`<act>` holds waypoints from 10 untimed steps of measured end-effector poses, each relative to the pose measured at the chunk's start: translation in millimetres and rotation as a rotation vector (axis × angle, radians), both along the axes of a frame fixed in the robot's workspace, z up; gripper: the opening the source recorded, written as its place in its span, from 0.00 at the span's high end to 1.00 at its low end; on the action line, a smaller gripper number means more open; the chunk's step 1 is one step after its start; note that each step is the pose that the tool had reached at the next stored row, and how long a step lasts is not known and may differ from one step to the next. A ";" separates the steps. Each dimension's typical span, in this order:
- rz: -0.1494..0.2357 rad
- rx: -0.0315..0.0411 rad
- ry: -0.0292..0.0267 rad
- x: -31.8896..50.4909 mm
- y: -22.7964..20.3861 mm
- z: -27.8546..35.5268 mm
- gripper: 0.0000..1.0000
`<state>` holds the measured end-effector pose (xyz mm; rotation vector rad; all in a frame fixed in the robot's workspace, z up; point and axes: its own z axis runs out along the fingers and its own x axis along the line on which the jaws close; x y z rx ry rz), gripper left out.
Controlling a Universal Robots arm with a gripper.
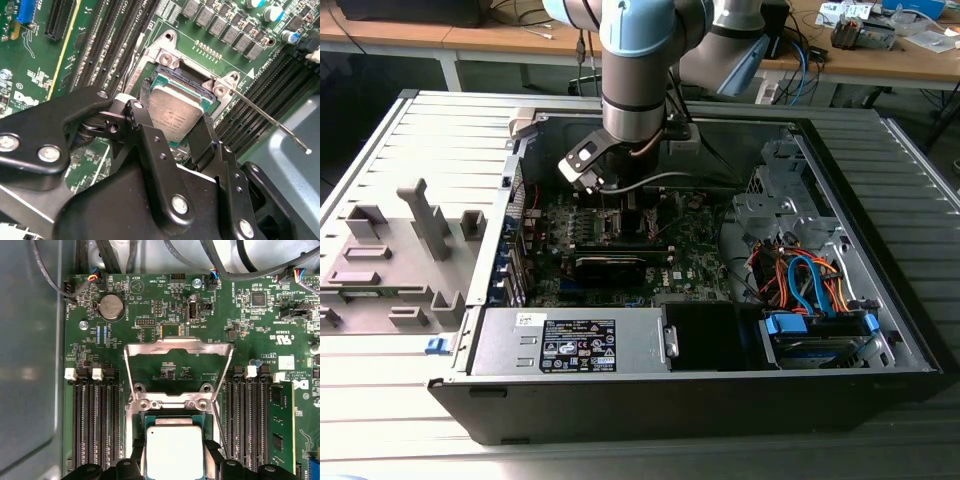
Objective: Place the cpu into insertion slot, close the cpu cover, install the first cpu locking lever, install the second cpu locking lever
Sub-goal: 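Place the cpu into insertion slot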
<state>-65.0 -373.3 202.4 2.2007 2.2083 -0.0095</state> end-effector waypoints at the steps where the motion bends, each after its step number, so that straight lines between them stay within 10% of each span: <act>1: -0.001 -0.0028 0.0000 0.0 -0.2 -0.3 0.45; 10: -0.008 -0.0063 0.0002 0.4 1.7 -4.1 0.45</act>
